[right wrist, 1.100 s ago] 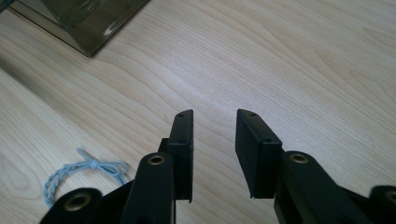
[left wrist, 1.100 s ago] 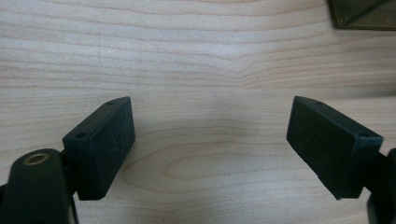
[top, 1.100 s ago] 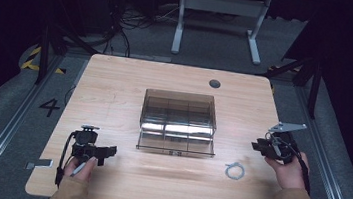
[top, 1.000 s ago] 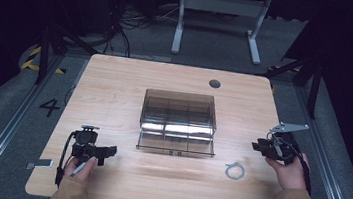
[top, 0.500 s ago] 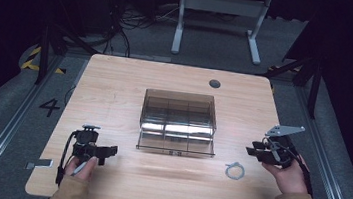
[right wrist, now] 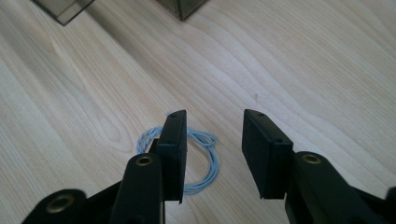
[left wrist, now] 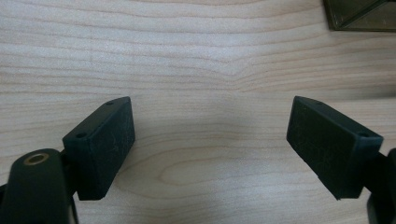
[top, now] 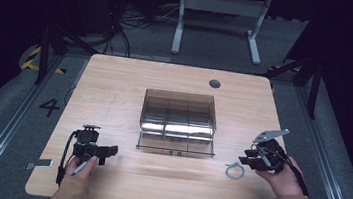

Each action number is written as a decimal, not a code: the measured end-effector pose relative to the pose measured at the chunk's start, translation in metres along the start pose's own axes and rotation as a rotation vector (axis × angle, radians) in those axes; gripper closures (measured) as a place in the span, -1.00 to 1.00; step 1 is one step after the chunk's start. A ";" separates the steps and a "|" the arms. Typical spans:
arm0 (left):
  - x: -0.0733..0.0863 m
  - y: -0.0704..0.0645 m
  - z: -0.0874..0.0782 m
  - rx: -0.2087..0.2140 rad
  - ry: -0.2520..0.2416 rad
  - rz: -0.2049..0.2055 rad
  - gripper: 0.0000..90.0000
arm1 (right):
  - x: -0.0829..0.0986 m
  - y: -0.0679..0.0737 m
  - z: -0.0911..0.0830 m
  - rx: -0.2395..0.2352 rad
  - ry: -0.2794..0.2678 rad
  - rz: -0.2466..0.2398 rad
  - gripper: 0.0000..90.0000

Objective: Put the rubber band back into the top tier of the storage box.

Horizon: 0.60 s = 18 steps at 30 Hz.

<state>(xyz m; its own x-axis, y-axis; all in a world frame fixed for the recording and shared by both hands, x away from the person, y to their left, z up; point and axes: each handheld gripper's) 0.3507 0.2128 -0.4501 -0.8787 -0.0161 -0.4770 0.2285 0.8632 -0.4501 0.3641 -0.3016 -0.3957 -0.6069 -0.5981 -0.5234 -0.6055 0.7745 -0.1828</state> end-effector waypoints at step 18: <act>0.000 0.000 0.000 0.002 0.002 -0.001 -0.64 | 0.000 0.010 0.023 -0.062 0.023 -0.027 0.35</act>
<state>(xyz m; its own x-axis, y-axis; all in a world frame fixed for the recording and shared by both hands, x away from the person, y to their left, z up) 0.3509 0.2123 -0.4503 -0.8801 -0.0162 -0.4746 0.2282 0.8620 -0.4526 0.3697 -0.2890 -0.4168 -0.6015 -0.6234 -0.4996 -0.6519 0.7445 -0.1441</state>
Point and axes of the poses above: each handheld gripper's, and its own axes: z roughly forward along the jaws, x roughly out of its underside, y roughly to its left, and after that the axes turned 13 degrees about x, right-handed
